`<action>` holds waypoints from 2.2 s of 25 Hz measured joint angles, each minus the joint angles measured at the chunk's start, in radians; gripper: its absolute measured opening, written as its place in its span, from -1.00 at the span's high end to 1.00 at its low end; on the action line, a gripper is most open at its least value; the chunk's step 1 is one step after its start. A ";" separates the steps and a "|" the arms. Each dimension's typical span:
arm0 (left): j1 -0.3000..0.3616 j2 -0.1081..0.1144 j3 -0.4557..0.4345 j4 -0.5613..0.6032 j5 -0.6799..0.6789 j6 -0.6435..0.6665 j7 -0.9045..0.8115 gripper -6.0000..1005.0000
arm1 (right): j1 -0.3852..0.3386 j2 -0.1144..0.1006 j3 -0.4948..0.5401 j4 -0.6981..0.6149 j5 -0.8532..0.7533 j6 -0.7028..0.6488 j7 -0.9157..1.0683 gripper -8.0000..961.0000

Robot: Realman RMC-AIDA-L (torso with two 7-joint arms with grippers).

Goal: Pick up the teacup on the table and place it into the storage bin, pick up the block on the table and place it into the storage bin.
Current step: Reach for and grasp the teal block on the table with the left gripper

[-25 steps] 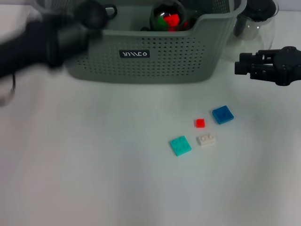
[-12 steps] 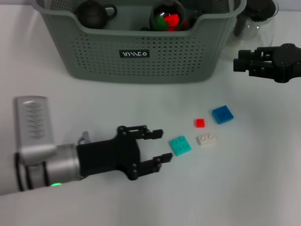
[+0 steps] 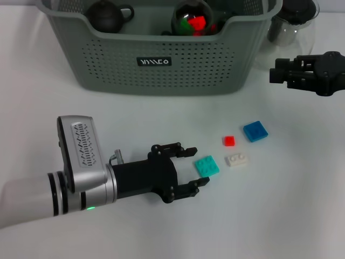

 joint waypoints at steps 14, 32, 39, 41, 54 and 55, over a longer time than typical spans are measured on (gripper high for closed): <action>-0.038 0.000 0.000 -0.091 -0.060 -0.065 0.087 -0.59 | 0.008 0.001 -0.001 0.000 -0.001 0.000 0.000 0.13; -0.060 0.000 -0.040 -0.131 -0.068 -0.127 0.111 -0.56 | -0.001 0.002 0.000 0.000 -0.006 0.000 0.000 0.13; -0.058 0.000 -0.042 -0.156 -0.066 -0.128 0.182 -0.56 | -0.001 0.001 0.000 0.000 -0.007 0.000 0.000 0.13; -0.056 0.000 -0.054 -0.170 -0.070 -0.135 0.213 -0.56 | -0.001 0.002 -0.001 0.000 -0.007 0.000 -0.001 0.13; -0.068 0.000 -0.057 -0.183 -0.062 -0.160 0.212 -0.38 | -0.001 0.001 -0.004 0.002 -0.007 0.000 -0.001 0.13; -0.069 0.000 -0.056 -0.184 -0.061 -0.159 0.213 -0.34 | -0.001 0.001 -0.004 0.002 -0.007 0.000 -0.001 0.13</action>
